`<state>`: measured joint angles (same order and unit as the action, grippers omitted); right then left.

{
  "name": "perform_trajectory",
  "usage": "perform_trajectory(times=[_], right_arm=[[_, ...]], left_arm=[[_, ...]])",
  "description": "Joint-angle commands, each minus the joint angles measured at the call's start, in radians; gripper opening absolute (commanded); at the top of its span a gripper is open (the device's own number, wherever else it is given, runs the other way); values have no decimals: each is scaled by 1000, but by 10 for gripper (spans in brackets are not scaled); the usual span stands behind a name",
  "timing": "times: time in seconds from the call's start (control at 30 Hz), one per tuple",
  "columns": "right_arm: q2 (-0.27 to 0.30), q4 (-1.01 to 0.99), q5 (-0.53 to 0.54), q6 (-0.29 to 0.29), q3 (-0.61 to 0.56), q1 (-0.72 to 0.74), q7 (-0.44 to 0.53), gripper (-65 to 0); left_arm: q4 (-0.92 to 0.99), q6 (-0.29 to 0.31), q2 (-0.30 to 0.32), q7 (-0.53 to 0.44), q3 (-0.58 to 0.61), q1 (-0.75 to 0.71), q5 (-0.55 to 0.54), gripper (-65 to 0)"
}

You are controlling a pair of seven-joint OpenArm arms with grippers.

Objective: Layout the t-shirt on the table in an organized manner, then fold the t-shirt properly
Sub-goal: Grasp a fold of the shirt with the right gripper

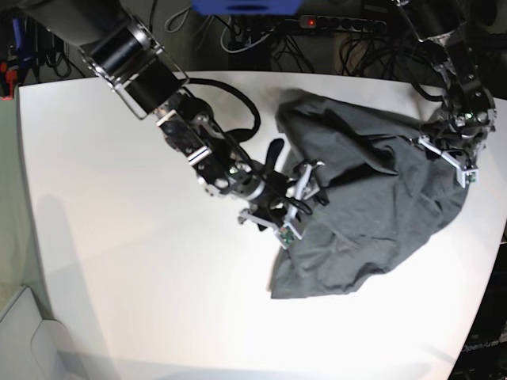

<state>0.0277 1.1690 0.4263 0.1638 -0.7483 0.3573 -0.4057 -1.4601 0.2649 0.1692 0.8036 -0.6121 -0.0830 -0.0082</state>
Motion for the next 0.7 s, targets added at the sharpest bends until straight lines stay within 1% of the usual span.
perform_trajectory(times=[0.0, 0.27, 0.33, 0.4, 0.47, 0.57, 0.67], right_arm=[[-7, 16, 7, 6, 3, 15, 23, -244], [-7, 16, 7, 6, 3, -1, 23, -248], [-7, 16, 7, 6, 3, -10, 23, -261], [-8, 16, 7, 6, 3, -16, 23, -296], [-27, 16, 7, 6, 3, -17, 23, -340], [-36, -5, 7, 6, 2, -14, 23, -403], [-73, -59, 7, 6, 0, 12, 23, -440]], left_arm=[[-12, -2, 14, -5, -2, 9, 3, -316], [-11, -2, 14, -5, -1, 12, 6, -316], [-11, -2, 14, -5, -1, 12, 4, -316], [-11, -2, 14, -5, -1, 12, 3, -316], [-11, -2, 14, -5, -1, 12, 3, -316], [-11, -2, 14, -5, -1, 12, 3, -316], [-11, -2, 14, -5, -2, 12, 3, -316]])
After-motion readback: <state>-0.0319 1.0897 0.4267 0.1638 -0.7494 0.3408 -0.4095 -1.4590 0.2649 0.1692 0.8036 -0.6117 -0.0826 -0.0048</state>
